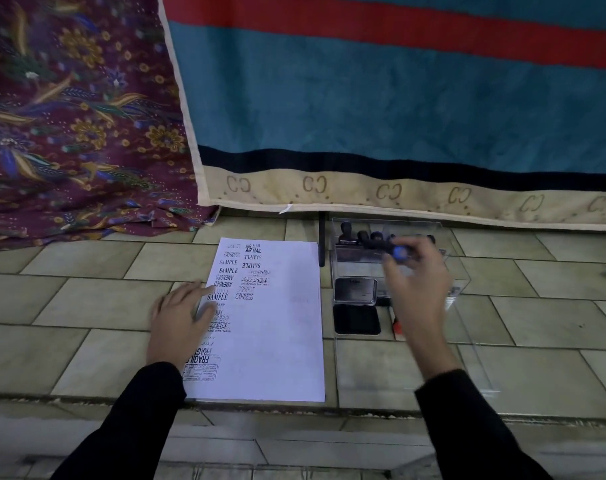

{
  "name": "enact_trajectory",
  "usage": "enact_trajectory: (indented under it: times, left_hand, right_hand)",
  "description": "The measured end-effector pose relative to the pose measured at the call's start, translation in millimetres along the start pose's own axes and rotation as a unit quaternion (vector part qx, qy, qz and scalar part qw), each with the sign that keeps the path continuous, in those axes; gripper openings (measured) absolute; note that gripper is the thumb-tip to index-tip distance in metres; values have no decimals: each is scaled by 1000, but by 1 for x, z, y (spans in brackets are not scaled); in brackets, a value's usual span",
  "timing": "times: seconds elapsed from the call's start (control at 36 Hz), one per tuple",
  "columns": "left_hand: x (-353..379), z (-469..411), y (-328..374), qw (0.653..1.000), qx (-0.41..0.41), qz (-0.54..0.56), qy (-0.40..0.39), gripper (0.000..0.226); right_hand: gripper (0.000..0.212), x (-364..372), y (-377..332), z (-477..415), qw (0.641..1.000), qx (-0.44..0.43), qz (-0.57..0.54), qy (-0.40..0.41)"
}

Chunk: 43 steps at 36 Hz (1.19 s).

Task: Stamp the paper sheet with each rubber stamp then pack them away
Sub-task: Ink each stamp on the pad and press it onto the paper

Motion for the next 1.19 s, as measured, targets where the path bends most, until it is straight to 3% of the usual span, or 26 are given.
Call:
enact_trajectory:
  times: [0.17, 0.42, 0.97, 1.11, 1.19]
  left_hand:
    - [3, -1, -3, 1000, 5, -7, 2, 41]
    - [2, 0, -1, 1000, 7, -7, 3, 41]
    - [-1, 0, 2, 1000, 11, -5, 11, 40]
    - [0, 0, 1, 1000, 6, -5, 4, 41]
    - [-1, 0, 1, 1000, 5, -11, 0, 42]
  right_hand:
    - [19, -60, 57, 0, 997, 53, 36, 42]
    - [18, -62, 110, 12, 989, 93, 106, 35]
    - [13, -60, 111, 9, 973, 35, 230, 1]
    - [6, -65, 85, -19, 977, -21, 202, 61]
    - [11, -59, 70, -60, 969, -10, 244, 44]
Point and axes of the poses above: each hand's wrist, its own z-axis away from the middle knuckle, its own x-axis out of the palm, y = z × x, the point moved 2 cm from there along -z, towards the middle knuckle, and after that the axes turned 15 degrees about x, right-handed, at the moved point
